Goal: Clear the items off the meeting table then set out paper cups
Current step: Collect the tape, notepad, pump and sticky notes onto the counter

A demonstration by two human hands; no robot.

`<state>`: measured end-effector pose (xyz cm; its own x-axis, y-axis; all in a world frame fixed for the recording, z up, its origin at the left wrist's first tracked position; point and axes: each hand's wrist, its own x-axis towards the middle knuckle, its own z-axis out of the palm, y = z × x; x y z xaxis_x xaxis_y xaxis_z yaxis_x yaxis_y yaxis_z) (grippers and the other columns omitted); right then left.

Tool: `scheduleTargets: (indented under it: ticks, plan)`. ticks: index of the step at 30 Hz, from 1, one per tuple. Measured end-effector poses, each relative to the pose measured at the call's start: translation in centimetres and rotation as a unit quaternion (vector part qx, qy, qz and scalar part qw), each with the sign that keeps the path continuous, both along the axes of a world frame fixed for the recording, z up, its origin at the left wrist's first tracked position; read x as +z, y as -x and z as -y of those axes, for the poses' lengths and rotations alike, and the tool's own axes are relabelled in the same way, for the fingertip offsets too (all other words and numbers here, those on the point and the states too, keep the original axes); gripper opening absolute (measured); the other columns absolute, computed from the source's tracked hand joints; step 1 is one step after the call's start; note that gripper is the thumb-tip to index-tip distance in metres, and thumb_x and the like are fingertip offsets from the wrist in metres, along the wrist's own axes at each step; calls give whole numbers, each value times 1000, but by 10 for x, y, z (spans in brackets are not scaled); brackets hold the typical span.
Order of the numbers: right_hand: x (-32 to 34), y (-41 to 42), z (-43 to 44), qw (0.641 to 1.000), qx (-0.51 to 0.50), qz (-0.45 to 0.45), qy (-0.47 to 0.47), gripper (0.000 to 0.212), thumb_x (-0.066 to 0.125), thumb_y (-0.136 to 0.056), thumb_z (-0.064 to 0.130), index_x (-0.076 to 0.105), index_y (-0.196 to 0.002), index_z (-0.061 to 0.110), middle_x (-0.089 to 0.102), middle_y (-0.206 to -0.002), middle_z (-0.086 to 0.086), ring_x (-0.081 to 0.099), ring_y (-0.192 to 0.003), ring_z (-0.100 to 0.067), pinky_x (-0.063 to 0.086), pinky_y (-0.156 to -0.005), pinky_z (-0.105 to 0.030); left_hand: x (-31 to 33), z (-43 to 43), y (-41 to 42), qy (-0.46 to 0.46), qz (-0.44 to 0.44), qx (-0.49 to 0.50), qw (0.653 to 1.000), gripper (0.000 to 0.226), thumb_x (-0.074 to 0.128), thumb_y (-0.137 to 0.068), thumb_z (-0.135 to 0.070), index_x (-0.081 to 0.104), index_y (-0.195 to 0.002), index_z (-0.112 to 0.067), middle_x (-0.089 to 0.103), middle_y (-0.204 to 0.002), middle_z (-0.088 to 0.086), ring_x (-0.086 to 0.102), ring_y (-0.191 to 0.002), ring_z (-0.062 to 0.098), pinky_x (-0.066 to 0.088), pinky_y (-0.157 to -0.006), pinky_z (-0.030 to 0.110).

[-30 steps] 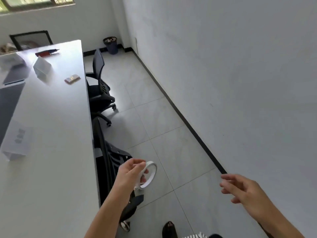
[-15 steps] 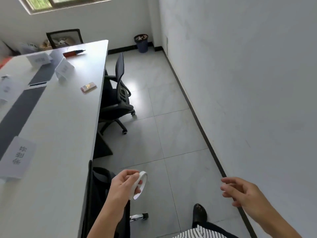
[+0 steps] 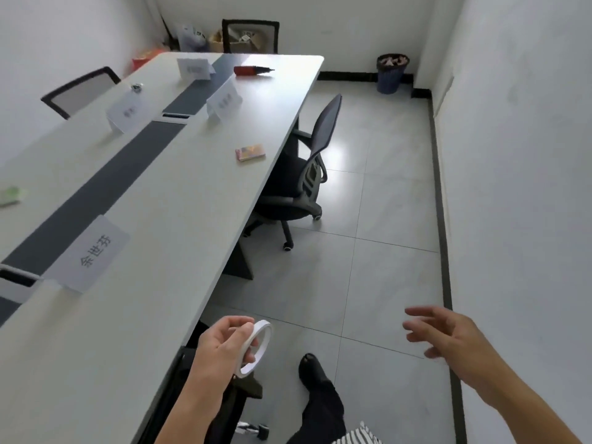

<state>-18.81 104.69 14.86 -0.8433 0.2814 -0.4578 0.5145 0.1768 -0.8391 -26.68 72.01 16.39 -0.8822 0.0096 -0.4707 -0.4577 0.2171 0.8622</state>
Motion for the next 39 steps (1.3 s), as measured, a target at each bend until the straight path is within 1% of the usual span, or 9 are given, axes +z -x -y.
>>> scheduleTargets:
  ticks: [6,14,19,22,26,29,32,35,39]
  plan:
    - [4,114,-2,999,44,27,-13,16,66,-89,23,68,-105,24,75,-93,-2,72,-86,-15,54,-63,-24,6,-15,123,0,-11,25,1000,12,59,-92,-13,69,-96,-8,71,-76,14,57,-56,20,49,-60,31]
    - [23,262,-10,992,99,-7,-81,15,70,-85,27,69,-100,31,75,-91,3,71,-84,-8,50,-70,-24,40,-20,266,-25,-62,27,997,11,58,-93,-12,67,-96,-7,69,-75,10,56,-58,19,49,-56,23]
    - [1,364,-11,976,200,25,-84,17,71,-85,29,68,-102,30,73,-90,7,67,-75,4,47,-69,-20,24,-3,315,-4,-36,112,993,12,58,-93,-13,68,-97,-7,69,-81,17,56,-59,20,49,-61,28]
    - [-8,439,-11,966,241,18,-87,17,69,-86,32,67,-102,32,71,-94,7,68,-78,-3,48,-70,-22,14,3,340,16,-20,170,985,12,58,-93,-12,68,-96,-6,68,-81,18,55,-59,21,49,-63,31]
    - [-19,545,0,951,294,7,-92,23,66,-88,32,67,-110,24,71,-94,5,67,-87,-10,51,-72,-25,19,1,382,30,-8,225,974,12,58,-93,-13,68,-96,-6,70,-85,21,56,-61,22,50,-64,32]
    - [-31,622,28,929,353,1,-111,27,65,-89,35,66,-112,22,70,-91,8,66,-83,-9,51,-71,-26,22,2,412,32,-22,265,964,12,58,-93,-13,69,-97,-8,70,-84,19,57,-62,23,50,-68,36]
    - [-43,679,65,889,428,22,-159,31,62,-89,39,62,-117,25,68,-95,9,64,-76,-9,49,-61,-25,20,0,424,20,-15,306,952,13,63,-90,-18,69,-96,-9,70,-79,12,57,-61,22,49,-68,34]
    - [-64,727,103,842,479,-3,-249,42,59,-89,43,55,-127,24,67,-115,3,64,-97,-18,51,-80,-32,12,0,424,4,16,341,940,20,66,-83,-25,69,-95,-10,69,-79,11,57,-61,21,48,-69,36]
    - [-95,775,144,779,512,-51,-357,61,60,-87,39,38,-143,26,45,-144,-4,43,-129,-27,44,-94,-41,-3,9,422,-5,59,375,925,23,65,-80,-28,69,-95,-11,70,-79,9,56,-62,24,47,-71,37]
